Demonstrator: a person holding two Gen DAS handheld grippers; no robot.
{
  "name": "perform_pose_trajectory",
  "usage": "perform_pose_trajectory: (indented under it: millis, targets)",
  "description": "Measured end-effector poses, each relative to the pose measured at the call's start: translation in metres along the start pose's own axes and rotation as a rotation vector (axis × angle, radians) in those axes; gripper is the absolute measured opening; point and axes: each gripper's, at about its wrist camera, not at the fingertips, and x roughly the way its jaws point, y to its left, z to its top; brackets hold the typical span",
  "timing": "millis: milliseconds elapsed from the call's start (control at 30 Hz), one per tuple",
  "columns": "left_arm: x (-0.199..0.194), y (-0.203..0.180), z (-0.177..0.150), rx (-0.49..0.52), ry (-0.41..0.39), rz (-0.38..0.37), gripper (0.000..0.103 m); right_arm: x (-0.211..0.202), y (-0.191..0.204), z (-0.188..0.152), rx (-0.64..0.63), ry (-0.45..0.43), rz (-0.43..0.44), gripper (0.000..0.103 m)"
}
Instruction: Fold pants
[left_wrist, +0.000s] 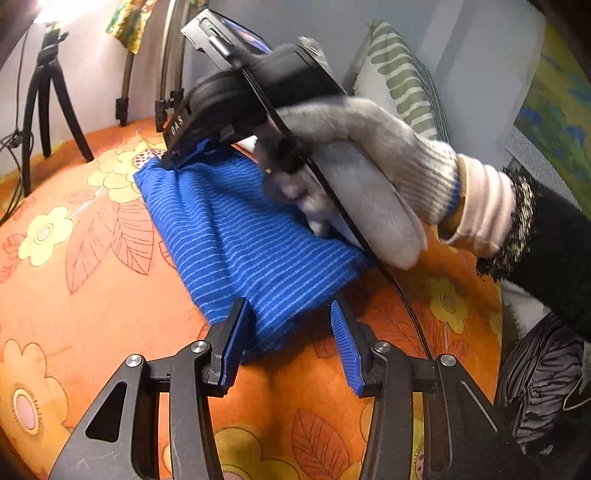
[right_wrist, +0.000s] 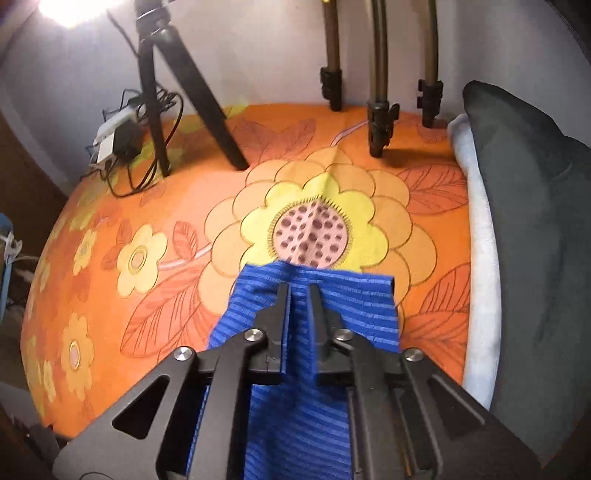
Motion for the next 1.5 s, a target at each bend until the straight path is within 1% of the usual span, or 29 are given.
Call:
perform_pose_trajectory:
  millis: [67, 100, 133, 167, 200, 267, 300, 367, 400, 433, 500, 567, 633, 667, 767, 833, 900, 933, 967, 1000, 1033, 1100, 1133, 1267, 1333, 1433, 1500]
  targets:
    - [-0.004, -0.003, 0.0, 0.0, 0.005, -0.014, 0.044, -0.006, -0.004, 0.002, 0.028, 0.003, 0.009, 0.005]
    - [-0.009, -0.004, 0.0, -0.001, -0.002, -0.015, 0.044, -0.014, -0.004, 0.002, 0.031, -0.011, 0.005, 0.007]
    - [-0.011, -0.004, 0.0, -0.001, -0.007, -0.012, 0.044, -0.025, -0.005, 0.001, 0.022, -0.038, -0.026, 0.009]
    - [-0.015, -0.003, 0.001, -0.004, -0.017, -0.005, 0.044, -0.034, -0.007, 0.0, 0.015, -0.058, -0.06, 0.016]
    - [-0.017, -0.001, 0.002, -0.007, -0.026, 0.0, 0.044, -0.049, -0.01, -0.005, 0.021, -0.081, -0.076, 0.027]
    - [-0.027, 0.008, 0.004, -0.024, -0.051, 0.012, 0.044, -0.069, -0.02, -0.014, 0.053, -0.097, -0.037, 0.035]
    - [-0.031, 0.014, 0.007, -0.043, -0.067, 0.023, 0.044, -0.08, -0.023, -0.023, 0.067, -0.097, -0.021, 0.035]
    - [-0.033, 0.024, 0.013, -0.076, -0.087, 0.032, 0.044, -0.102, -0.025, -0.051, 0.084, -0.085, -0.005, 0.035]
    - [-0.034, 0.03, 0.017, -0.093, -0.098, 0.043, 0.044, -0.108, -0.024, -0.059, 0.086, -0.076, -0.008, 0.036]
    - [-0.035, 0.036, 0.021, -0.107, -0.107, 0.061, 0.044, -0.116, -0.023, -0.074, 0.09, -0.063, -0.014, 0.036]
    - [-0.033, 0.049, 0.03, -0.141, -0.112, 0.074, 0.044, -0.127, -0.025, -0.105, 0.13, -0.03, -0.029, 0.041]
    - [-0.028, 0.056, 0.038, -0.172, -0.106, 0.074, 0.044, -0.131, -0.032, -0.126, 0.186, 0.011, -0.012, 0.041]
    - [-0.019, 0.061, 0.051, -0.182, -0.09, 0.086, 0.044, -0.131, -0.04, -0.147, 0.269, 0.045, 0.016, 0.041]
    - [-0.016, 0.064, 0.056, -0.18, -0.087, 0.097, 0.049, -0.13, -0.044, -0.155, 0.305, 0.051, 0.033, 0.041]
    - [-0.012, 0.076, 0.069, -0.225, -0.093, 0.103, 0.052, -0.122, -0.053, -0.172, 0.4, 0.06, 0.055, 0.044]
    - [-0.008, 0.085, 0.077, -0.267, -0.1, 0.112, 0.054, -0.118, -0.057, -0.179, 0.46, 0.05, 0.067, 0.044]
    - [-0.001, 0.097, 0.084, -0.312, -0.101, 0.111, 0.054, -0.116, -0.062, -0.186, 0.521, 0.027, 0.085, 0.047]
    - [0.003, 0.101, 0.086, -0.332, -0.096, 0.109, 0.055, -0.116, -0.061, -0.185, 0.521, 0.015, 0.075, 0.049]
    - [0.008, 0.106, 0.088, -0.35, -0.09, 0.107, 0.058, -0.116, -0.06, -0.185, 0.519, 0.011, 0.07, 0.051]
    - [0.013, 0.111, 0.09, -0.37, -0.083, 0.115, 0.059, -0.116, -0.058, -0.185, 0.519, 0.004, 0.072, 0.057]
    - [0.016, 0.114, 0.091, -0.376, -0.081, 0.125, 0.059, -0.116, -0.056, -0.185, 0.519, -0.001, 0.076, 0.06]
    - [0.022, 0.12, 0.093, -0.394, -0.085, 0.147, 0.059, -0.113, -0.049, -0.184, 0.503, -0.007, 0.075, 0.061]
    - [0.025, 0.124, 0.094, -0.403, -0.086, 0.153, 0.059, -0.113, -0.044, -0.183, 0.479, -0.01, 0.057, 0.062]
    - [0.036, 0.133, 0.101, -0.412, -0.077, 0.164, 0.059, -0.113, -0.035, -0.184, 0.429, -0.025, 0.03, 0.061]
    - [0.043, 0.133, 0.103, -0.396, -0.063, 0.181, 0.059, -0.112, -0.034, -0.183, 0.425, -0.02, 0.054, 0.057]
    - [0.05, 0.135, 0.105, -0.374, -0.046, 0.213, 0.059, -0.111, -0.031, -0.183, 0.405, -0.024, 0.052, 0.057]
    - [0.054, 0.139, 0.105, -0.378, -0.038, 0.216, 0.059, -0.111, -0.028, -0.182, 0.389, -0.032, 0.041, 0.055]
